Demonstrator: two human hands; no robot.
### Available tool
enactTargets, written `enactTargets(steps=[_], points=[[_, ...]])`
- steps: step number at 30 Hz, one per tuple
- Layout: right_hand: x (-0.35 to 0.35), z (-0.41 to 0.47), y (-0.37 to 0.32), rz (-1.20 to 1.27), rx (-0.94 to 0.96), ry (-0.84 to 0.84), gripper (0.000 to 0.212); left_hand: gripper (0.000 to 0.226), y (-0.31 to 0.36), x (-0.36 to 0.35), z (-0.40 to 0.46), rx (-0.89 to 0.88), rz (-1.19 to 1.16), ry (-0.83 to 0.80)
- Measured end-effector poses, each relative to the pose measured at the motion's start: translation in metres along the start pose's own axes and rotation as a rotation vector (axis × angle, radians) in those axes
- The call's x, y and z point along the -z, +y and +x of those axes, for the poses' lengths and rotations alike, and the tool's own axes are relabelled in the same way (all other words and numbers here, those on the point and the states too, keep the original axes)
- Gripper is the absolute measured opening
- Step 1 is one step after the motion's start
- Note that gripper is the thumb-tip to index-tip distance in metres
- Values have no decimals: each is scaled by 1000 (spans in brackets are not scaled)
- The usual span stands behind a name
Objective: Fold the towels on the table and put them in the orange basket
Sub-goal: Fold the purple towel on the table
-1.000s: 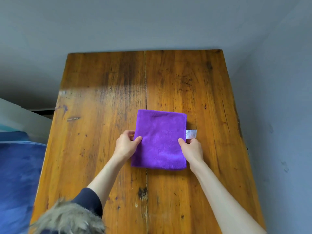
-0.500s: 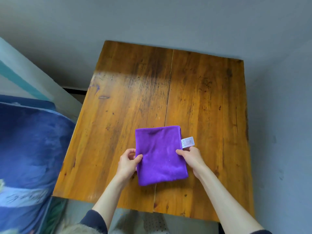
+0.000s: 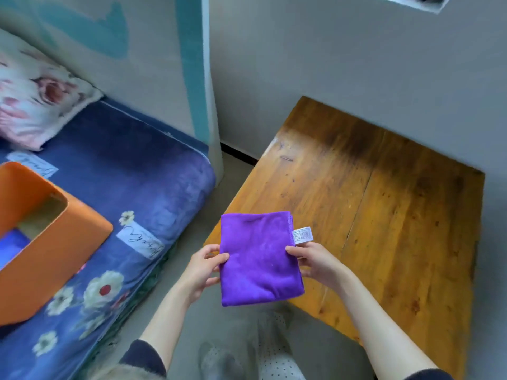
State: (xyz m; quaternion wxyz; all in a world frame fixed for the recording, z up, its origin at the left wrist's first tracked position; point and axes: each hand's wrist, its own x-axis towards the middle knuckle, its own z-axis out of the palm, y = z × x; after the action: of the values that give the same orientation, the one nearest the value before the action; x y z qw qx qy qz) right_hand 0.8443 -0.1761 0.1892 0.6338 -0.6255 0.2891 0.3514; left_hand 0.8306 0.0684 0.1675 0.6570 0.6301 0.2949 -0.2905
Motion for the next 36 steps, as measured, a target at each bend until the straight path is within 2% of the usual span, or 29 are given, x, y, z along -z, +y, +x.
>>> enactTargets(steps=[4,7,9,18,27,34,36], points=[[-82,-10,-19,-105,59,-100,14,21,-1,79,-37,-67,-82,79],[-148,-8,-27,-176,92,-212,14,12,-6,139,-66,-115,-146,188],[-196,-5,-31,-249,95,-275,13,14,-12,178,-85,-139,-167,271],[-368,22,-56,-536,109,-465,5,12,-36,303,-124,-139,-309,516],[-494,89,-135,-696,156,-571,6,11,12,408,-81,-113,-438,659],[-590,162,-180,-863,182,-474,13,33,43,485,-1,2,-497,732],[-611,189,-183,-908,176,-441,20,21,45,501,27,30,-529,735]])
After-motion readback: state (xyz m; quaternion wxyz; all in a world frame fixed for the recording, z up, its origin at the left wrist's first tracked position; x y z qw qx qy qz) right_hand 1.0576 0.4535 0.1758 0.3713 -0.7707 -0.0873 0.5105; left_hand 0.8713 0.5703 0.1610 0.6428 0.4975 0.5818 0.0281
